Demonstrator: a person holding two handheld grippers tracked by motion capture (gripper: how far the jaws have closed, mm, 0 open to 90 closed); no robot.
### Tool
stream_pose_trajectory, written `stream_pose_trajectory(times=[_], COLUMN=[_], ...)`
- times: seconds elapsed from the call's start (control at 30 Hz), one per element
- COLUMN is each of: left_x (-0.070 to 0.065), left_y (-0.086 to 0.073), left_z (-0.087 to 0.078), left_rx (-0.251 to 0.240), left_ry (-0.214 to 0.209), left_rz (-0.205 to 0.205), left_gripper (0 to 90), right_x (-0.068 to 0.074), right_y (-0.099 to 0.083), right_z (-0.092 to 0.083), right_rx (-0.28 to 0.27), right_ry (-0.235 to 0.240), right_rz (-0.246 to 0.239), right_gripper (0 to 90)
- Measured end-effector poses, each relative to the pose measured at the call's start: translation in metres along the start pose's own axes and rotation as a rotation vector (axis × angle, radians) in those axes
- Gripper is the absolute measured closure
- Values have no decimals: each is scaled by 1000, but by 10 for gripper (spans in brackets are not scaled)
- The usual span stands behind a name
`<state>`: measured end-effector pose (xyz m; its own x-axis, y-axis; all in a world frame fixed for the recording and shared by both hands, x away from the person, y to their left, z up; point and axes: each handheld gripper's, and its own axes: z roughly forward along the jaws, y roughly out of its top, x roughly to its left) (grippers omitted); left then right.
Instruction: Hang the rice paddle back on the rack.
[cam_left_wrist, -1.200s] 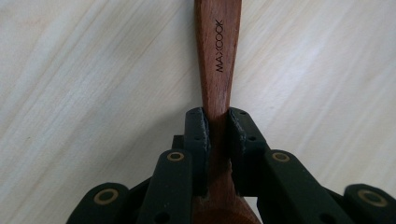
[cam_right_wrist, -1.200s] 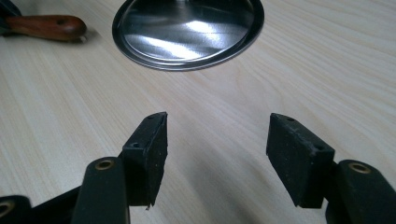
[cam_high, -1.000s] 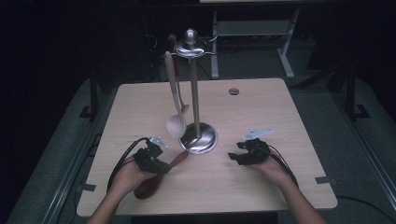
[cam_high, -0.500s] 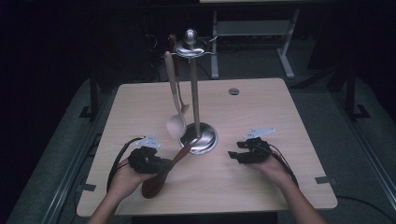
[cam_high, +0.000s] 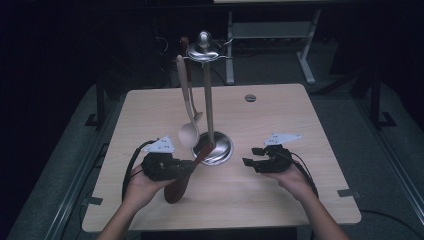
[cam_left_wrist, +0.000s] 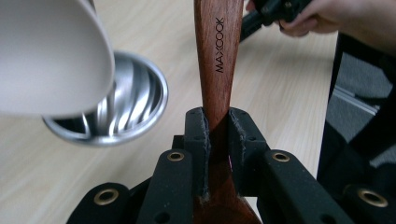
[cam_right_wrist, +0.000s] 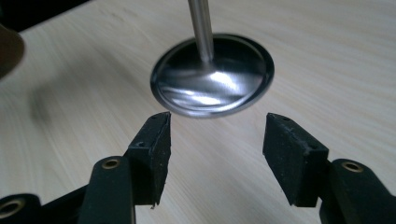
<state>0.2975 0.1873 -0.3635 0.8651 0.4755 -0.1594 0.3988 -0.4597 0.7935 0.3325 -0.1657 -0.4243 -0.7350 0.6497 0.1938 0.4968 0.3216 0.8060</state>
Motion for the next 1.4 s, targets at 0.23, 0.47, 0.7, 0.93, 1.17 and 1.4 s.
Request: stream_pose_trajectory(times=[0.23, 0.47, 0.7, 0.93, 1.17, 1.4], left_x=[-6, -7, -12, -17, -20, -20], left_y=[16, 32, 41, 42, 42, 40], left_z=[9, 18, 24, 25, 23, 20], left_rx=[-56, -73, -109, -136, -163, -179], left_ry=[42, 53, 86, 102, 114, 126], left_rz=[-14, 14, 19, 26, 31, 23], left_gripper=[787, 787, 787, 787, 787, 787], right_x=[10, 27, 49, 56, 63, 66], right_y=[17, 34, 55, 72, 81, 85], right_z=[-17, -28, -33, -20, -8, 1], right_rx=[-74, -129, -203, -223, -258, -273], right_ry=[69, 132, 185, 202, 230, 221], right_rz=[25, 19, 13, 34, 58, 74], right_gripper=[487, 500, 516, 535, 617, 676])
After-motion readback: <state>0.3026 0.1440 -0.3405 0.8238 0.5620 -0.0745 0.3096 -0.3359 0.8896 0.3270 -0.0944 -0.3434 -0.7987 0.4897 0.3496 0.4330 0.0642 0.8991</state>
